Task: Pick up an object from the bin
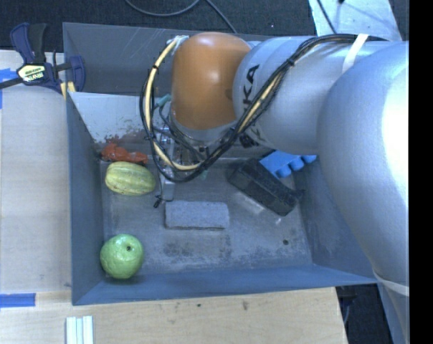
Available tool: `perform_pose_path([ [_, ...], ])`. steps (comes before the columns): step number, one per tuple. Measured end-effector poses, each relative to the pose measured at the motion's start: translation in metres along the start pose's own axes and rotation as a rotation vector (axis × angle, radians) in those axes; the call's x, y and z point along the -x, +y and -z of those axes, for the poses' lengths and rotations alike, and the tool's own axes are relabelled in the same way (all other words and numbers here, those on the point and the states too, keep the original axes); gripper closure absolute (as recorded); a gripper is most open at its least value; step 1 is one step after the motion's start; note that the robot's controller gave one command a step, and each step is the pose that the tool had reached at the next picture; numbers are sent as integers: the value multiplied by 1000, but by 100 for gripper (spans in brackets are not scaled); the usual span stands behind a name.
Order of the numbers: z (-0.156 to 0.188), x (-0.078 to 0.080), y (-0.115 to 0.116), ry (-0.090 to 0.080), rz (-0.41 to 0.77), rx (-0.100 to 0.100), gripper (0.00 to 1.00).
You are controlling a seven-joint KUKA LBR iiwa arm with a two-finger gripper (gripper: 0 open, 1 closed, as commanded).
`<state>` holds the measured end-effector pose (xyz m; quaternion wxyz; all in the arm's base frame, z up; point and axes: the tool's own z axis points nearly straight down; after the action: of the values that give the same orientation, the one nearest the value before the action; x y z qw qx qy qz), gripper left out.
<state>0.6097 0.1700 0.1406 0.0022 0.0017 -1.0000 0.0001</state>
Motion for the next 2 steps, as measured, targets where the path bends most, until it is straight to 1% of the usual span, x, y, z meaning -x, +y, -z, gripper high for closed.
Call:
perform_pose_path([
  [1, 5, 1, -1, -7, -3, 1, 0],
  [2, -16, 1, 5, -15, 90, 2, 0],
])
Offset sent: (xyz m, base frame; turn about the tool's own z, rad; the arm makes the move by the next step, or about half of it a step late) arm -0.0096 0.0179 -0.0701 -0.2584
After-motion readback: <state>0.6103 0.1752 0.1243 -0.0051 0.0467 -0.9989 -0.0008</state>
